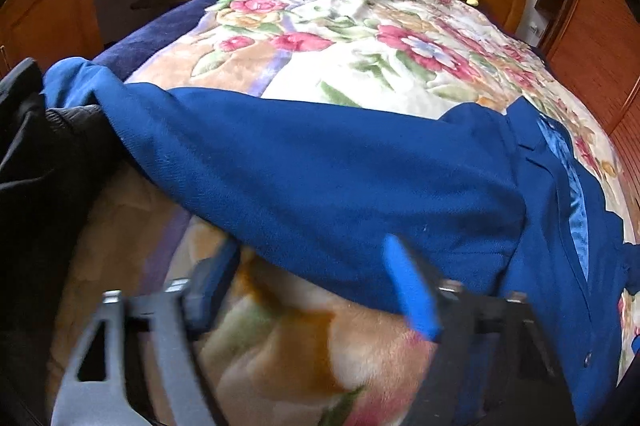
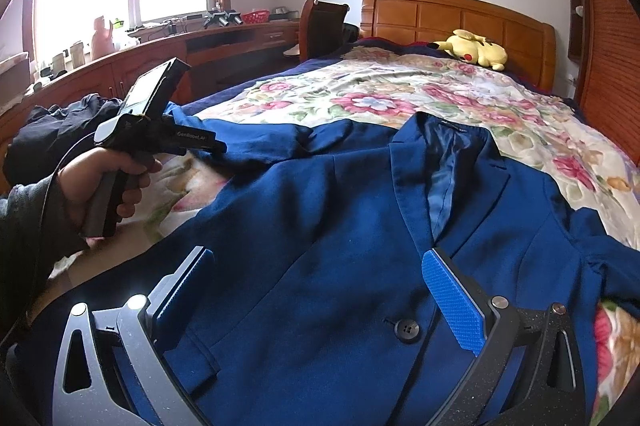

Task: Fold large clothes
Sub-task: 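Move the left gripper to the nearest jacket sleeve and grasp its cuff, then fold the held sleeve across the jacket front with the left gripper, release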

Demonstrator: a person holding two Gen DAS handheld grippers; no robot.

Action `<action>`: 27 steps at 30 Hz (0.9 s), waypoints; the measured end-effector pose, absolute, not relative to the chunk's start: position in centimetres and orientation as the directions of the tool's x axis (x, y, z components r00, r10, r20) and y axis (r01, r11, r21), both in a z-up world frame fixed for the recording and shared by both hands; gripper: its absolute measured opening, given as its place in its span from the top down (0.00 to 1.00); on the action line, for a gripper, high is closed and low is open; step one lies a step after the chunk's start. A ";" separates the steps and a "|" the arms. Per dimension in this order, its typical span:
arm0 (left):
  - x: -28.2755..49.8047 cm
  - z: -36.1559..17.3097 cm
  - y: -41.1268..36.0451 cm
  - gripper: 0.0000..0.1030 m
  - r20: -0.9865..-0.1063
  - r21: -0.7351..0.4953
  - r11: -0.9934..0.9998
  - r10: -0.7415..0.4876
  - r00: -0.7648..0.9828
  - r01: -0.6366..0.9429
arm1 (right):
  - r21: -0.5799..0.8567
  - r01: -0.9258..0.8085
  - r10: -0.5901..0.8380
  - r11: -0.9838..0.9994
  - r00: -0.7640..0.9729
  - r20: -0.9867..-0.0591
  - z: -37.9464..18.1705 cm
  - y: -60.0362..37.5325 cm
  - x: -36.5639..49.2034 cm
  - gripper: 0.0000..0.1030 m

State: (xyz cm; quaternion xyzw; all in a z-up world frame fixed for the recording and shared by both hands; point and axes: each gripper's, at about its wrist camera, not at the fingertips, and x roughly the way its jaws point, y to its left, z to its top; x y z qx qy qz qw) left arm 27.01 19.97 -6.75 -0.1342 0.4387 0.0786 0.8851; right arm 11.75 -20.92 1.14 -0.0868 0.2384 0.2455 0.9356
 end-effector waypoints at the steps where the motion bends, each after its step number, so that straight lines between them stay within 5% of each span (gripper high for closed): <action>1: 27.3 -6.8 20.1 0.49 -0.801 -0.175 0.950 0.016 0.599 -0.260 | -0.046 -0.501 0.418 0.864 0.765 -0.489 1.1 -20.9 11.8 0.00; 5: 27.8 -6.4 20.1 0.82 -0.789 -0.186 0.950 0.008 0.615 -0.251 | -0.048 -0.504 0.420 0.863 0.766 -0.488 1.1 -21.1 11.7 0.00; 7: 27.8 -5.8 19.3 0.89 -0.779 -0.167 0.958 0.017 0.627 -0.233 | -0.053 -0.500 0.416 0.864 0.770 -0.484 1.2 -21.3 11.7 0.00; 14: 26.3 -2.2 14.4 0.95 -0.708 -0.046 0.992 0.049 0.705 -0.116 | -0.064 -0.472 0.385 0.879 0.784 -0.487 1.3 -21.6 11.5 0.00; 27: 22.5 2.7 4.4 0.97 -0.663 0.006 0.987 -0.118 0.739 0.163 | -0.066 -0.415 0.349 0.907 0.832 -0.431 2.5 -23.9 10.0 0.00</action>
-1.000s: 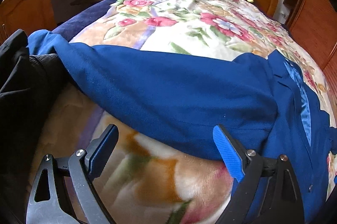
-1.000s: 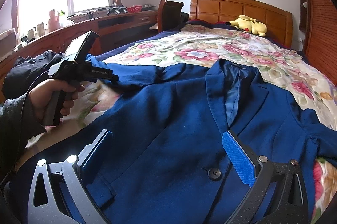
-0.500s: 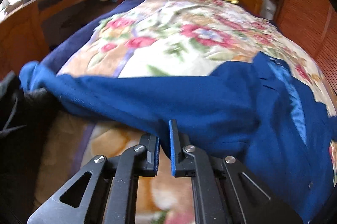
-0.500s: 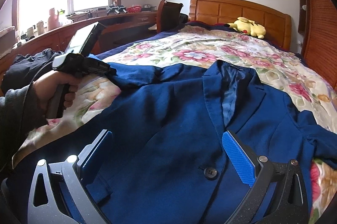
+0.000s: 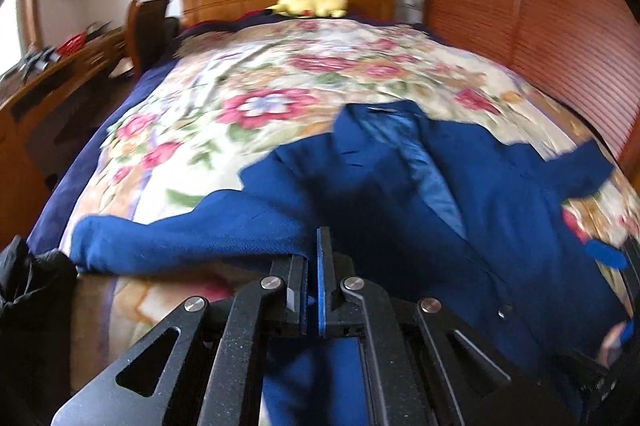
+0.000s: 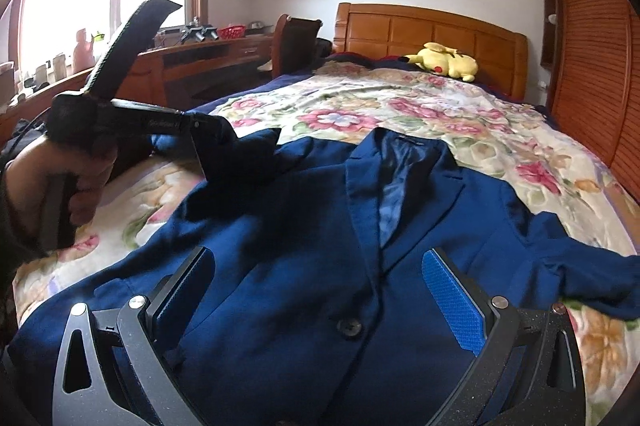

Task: Fold large clothes
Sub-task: 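Fold the held sleeve across the jacket front with the left gripper, release, then regrasp the folded sleeve with the left gripper and lay it flatter, release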

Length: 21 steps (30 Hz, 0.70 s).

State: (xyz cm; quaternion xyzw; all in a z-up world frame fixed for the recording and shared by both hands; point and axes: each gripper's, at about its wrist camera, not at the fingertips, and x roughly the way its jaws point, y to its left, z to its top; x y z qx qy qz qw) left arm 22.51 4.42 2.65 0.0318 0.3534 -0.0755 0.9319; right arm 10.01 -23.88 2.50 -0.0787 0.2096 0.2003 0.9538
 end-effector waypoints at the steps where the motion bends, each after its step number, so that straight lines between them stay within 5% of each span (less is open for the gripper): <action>1: 22.2 2.5 3.7 0.97 -0.667 0.025 0.984 -0.113 0.736 0.174 | -0.064 -0.412 0.347 0.909 0.833 -0.431 2.4 -23.9 10.0 0.00; 5: 21.4 1.2 2.9 0.96 -0.688 0.067 0.981 -0.088 0.720 0.185 | -0.060 -0.423 0.355 0.904 0.823 -0.443 2.0 -23.6 10.2 0.00; 10: 19.7 0.0 3.6 0.80 -0.711 0.076 0.976 -0.090 0.697 0.203 | -0.066 -0.432 0.360 0.899 0.818 -0.450 2.0 -23.5 10.3 0.00; 12: 18.8 0.1 3.8 0.62 -0.700 0.088 0.975 -0.086 0.709 0.206 | -0.066 -0.435 0.362 0.898 0.816 -0.450 2.1 -23.7 10.3 0.00; 16: 17.6 0.6 4.7 0.50 -0.685 0.093 0.972 -0.096 0.722 0.217 | -0.065 -0.437 0.364 0.897 0.814 -0.452 2.1 -23.8 10.5 0.00; 18: 17.3 0.8 5.5 0.28 -0.672 0.107 0.974 -0.079 0.736 0.202 | -0.066 -0.438 0.364 0.897 0.814 -0.452 2.1 -23.8 10.5 0.00; 21: 17.2 1.0 7.3 0.24 -0.657 0.095 0.981 -0.066 0.751 0.170 | -0.068 -0.439 0.364 0.896 0.814 -0.452 2.0 -23.8 10.6 0.00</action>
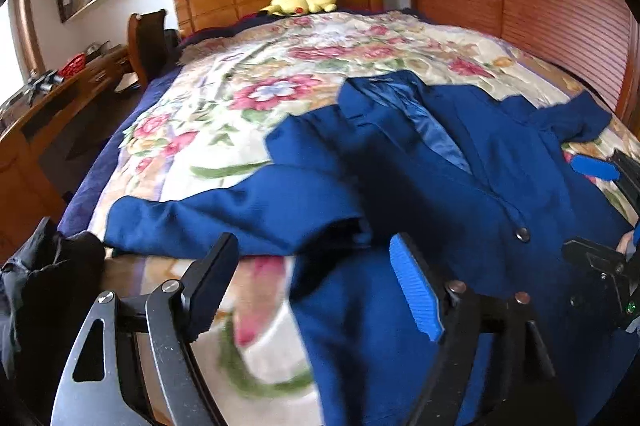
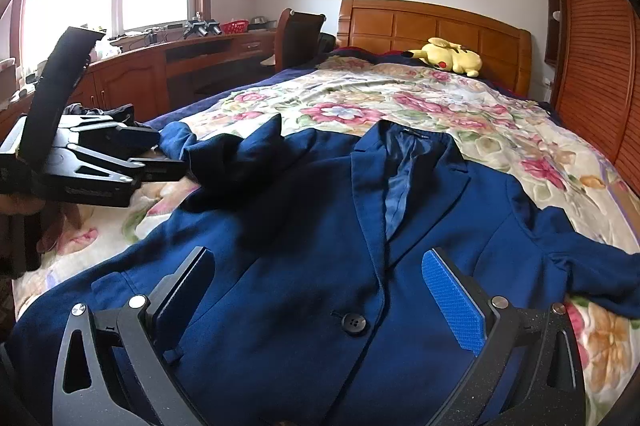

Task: Fold large clothes
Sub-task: 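Regrasp the folded sleeve with the left gripper and lay it flatter, release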

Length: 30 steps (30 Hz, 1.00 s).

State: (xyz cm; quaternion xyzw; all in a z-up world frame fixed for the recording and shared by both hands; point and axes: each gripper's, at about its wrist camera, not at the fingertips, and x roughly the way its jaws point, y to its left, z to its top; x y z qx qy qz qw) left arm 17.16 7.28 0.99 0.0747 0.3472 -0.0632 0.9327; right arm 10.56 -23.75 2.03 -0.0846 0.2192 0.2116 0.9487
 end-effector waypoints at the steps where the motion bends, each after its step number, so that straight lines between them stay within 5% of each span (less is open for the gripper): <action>1: 17.3 1.0 8.1 0.24 -0.652 0.094 0.985 -0.048 0.757 0.144 | -0.071 -0.439 0.364 0.896 0.815 -0.451 2.0 -23.7 10.5 0.00; 9: 21.0 -1.1 13.3 0.24 -0.678 0.081 0.996 0.073 0.732 -0.024 | -0.080 -0.441 0.360 0.894 0.814 -0.455 1.7 -23.5 10.4 0.00; 17: 26.3 -3.7 15.8 0.24 -0.736 -0.053 0.995 0.021 0.676 -0.089 | -0.092 -0.448 0.358 0.889 0.806 -0.471 1.3 -22.9 10.7 0.00; 22: 27.5 -4.5 16.0 0.25 -0.763 -0.020 0.989 0.077 0.642 -0.143 | -0.100 -0.475 0.368 0.875 0.783 -0.501 0.7 -22.4 11.1 0.00; 25: 27.8 -5.1 16.8 0.50 -0.784 -0.045 0.988 0.057 0.618 -0.147 | -0.100 -0.487 0.374 0.867 0.772 -0.514 0.5 -22.3 11.4 0.00; 27: 27.8 -5.5 16.9 0.83 -0.796 -0.056 0.988 0.042 0.604 -0.142 | -0.099 -0.493 0.378 0.865 0.768 -0.517 0.7 -22.3 11.6 0.00; 30: 27.7 -5.3 16.4 0.97 -0.803 -0.039 0.991 0.048 0.595 -0.131 | -0.103 -0.495 0.375 0.863 0.763 -0.527 0.9 -22.3 11.7 0.01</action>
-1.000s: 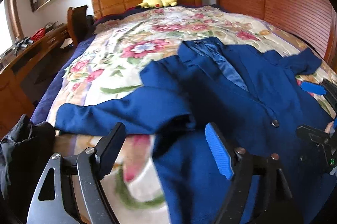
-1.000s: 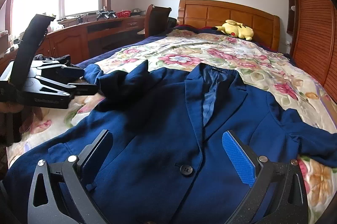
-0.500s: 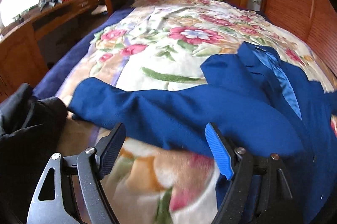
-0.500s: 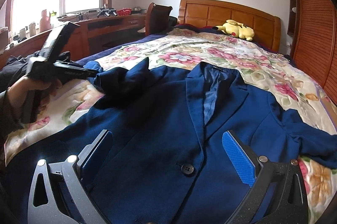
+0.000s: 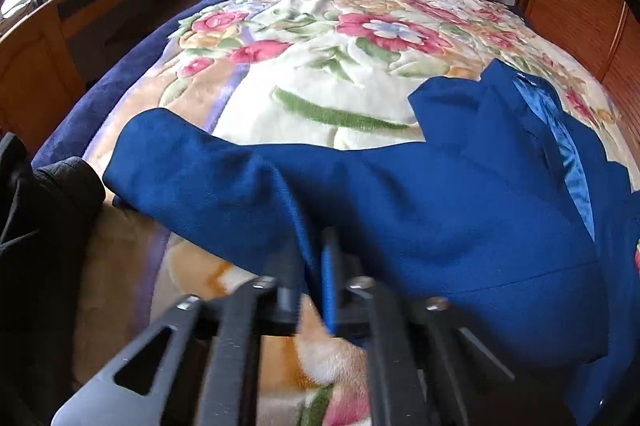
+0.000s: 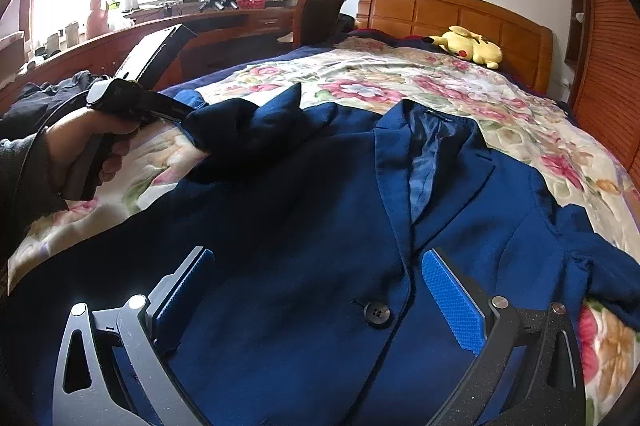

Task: Fold large clothes
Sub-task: 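Regrasp the folded sleeve with the left gripper and lay it flatter, release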

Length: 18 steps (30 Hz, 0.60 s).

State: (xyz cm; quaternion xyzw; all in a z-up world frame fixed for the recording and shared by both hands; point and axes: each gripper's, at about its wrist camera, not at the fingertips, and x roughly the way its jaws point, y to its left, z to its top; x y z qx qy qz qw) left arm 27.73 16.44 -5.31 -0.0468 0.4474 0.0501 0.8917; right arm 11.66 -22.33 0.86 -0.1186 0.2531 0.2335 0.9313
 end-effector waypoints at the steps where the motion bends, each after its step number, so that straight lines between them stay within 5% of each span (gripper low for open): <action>1: 27.5 -4.8 16.1 0.98 -0.794 -0.032 0.991 0.052 0.606 -0.127 | -0.096 -0.503 0.383 0.859 0.756 -0.531 0.8 -22.4 11.7 0.01; 18: 22.7 5.8 2.5 0.98 -0.640 0.010 0.986 -0.122 0.759 0.167 | -0.110 -0.432 0.345 0.895 0.828 -0.442 3.6 -26.6 8.8 0.07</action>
